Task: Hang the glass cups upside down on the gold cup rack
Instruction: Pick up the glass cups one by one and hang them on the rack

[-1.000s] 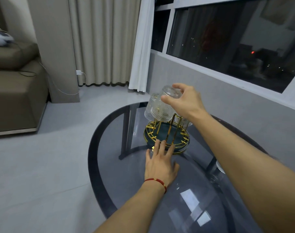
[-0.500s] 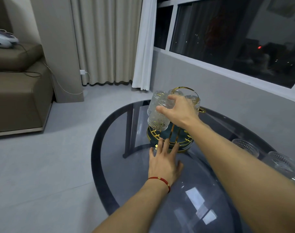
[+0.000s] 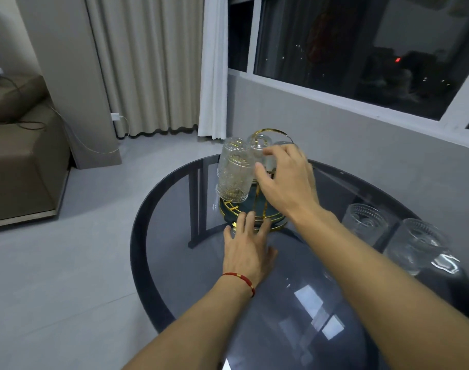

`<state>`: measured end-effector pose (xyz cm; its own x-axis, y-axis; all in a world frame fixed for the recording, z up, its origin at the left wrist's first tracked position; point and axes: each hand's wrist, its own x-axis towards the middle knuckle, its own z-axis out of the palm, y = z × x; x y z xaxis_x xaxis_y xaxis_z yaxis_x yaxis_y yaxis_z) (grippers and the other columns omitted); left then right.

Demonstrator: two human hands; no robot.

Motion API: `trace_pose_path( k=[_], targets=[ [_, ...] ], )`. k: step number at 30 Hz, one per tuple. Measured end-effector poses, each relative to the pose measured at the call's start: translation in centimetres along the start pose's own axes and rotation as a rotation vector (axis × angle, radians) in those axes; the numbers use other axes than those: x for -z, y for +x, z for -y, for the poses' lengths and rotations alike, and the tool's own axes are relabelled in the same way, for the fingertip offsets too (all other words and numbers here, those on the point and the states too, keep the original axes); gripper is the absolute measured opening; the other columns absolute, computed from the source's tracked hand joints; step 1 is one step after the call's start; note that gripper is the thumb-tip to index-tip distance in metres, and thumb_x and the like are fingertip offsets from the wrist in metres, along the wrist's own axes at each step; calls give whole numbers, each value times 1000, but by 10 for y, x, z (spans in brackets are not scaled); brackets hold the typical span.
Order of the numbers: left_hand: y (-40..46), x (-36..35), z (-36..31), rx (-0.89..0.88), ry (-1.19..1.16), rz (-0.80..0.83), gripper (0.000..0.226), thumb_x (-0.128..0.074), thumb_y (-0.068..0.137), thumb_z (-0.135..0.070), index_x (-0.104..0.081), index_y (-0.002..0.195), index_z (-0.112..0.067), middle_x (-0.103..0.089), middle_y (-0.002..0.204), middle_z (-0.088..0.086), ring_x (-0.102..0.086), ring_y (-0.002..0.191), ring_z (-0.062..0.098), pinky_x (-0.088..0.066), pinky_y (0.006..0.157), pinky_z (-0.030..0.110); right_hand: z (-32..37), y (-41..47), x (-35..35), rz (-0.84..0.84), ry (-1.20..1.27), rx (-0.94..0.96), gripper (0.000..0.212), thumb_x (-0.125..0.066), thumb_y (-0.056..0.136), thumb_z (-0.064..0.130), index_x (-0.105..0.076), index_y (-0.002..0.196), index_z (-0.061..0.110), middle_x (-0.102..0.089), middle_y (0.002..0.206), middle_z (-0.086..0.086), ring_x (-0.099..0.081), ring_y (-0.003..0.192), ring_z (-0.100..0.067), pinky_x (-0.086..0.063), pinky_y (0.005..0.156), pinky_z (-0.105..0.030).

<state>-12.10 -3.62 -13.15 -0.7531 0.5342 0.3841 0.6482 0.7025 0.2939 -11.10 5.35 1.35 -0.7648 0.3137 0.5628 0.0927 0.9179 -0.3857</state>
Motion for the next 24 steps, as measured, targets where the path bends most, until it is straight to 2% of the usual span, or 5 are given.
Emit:
trace_pose_path(
  k=[4,7,15,19,24],
  targets=[
    [-1,5,-15,-150,51,-49,50,-57,84,-32,-55,134,-23,-51,141,8,-46,129,31,-42,98,50,-48,-59,39,-130,192,-210,26,-66,93,21,-74,117,18,-69,117,-3,-67,107,-23,-53,95,-40],
    [4,3,-43,-185,-145,-8,51,-62,88,-29,-54,137,-17,-51,147,8,-44,134,29,-41,107,46,-91,-101,64,-186,236,-431,19,-67,87,12,-74,103,19,-73,103,-3,-70,87,-22,-58,87,-43],
    [42,-12,-143,87,-849,326,107,-82,79,-39,-15,160,-19,-31,164,7,-33,148,24,-35,119,45,-153,-142,87,-266,230,-758,6,-68,86,20,-70,92,20,-67,77,12,-67,85,-25,-54,82,-40],
    [62,-20,-172,64,-741,281,113,-84,78,-40,-9,160,-17,-33,163,13,-31,150,29,-33,120,46,-165,-148,87,-195,229,-787,9,-66,90,22,-71,97,19,-70,85,6,-65,93,-24,-54,86,-40],
    [70,-15,-183,105,-570,176,109,-87,69,-47,-31,153,-5,-57,141,18,-52,132,34,-47,107,47,-170,-150,81,-86,312,-791,13,-66,90,21,-71,102,22,-71,92,9,-67,88,-18,-56,81,-36]
  ],
)
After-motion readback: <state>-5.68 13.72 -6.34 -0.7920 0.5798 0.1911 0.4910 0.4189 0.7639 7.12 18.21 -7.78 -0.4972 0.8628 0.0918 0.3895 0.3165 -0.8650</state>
